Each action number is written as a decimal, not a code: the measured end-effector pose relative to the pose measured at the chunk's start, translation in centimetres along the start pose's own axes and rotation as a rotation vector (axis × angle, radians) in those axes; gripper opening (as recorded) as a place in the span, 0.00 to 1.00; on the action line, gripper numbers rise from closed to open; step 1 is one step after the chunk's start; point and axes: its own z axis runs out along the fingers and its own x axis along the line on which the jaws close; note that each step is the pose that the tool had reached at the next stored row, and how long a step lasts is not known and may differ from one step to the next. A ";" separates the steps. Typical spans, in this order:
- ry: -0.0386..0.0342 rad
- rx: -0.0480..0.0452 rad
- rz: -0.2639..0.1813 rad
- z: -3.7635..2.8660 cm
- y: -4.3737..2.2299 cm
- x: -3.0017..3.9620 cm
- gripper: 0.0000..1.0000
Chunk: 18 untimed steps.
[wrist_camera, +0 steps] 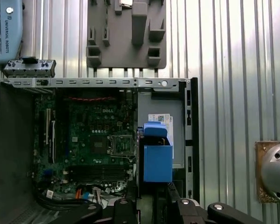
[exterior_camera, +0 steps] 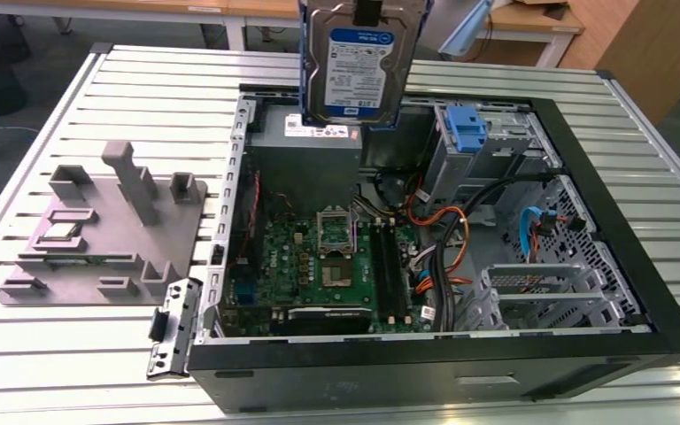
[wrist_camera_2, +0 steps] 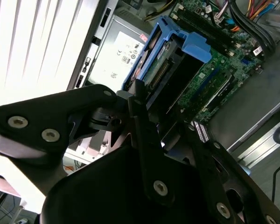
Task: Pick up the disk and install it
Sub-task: 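Pick up the disk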
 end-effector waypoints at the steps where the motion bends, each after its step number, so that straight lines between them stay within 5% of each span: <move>1: 0.0000 0.0000 0.000 -0.01 -0.11 0.18 0.35; 10: -0.0001 0.0001 0.000 -0.09 -0.89 1.94 0.35; 18: 0.0000 0.0000 0.000 -0.11 -1.06 2.25 0.35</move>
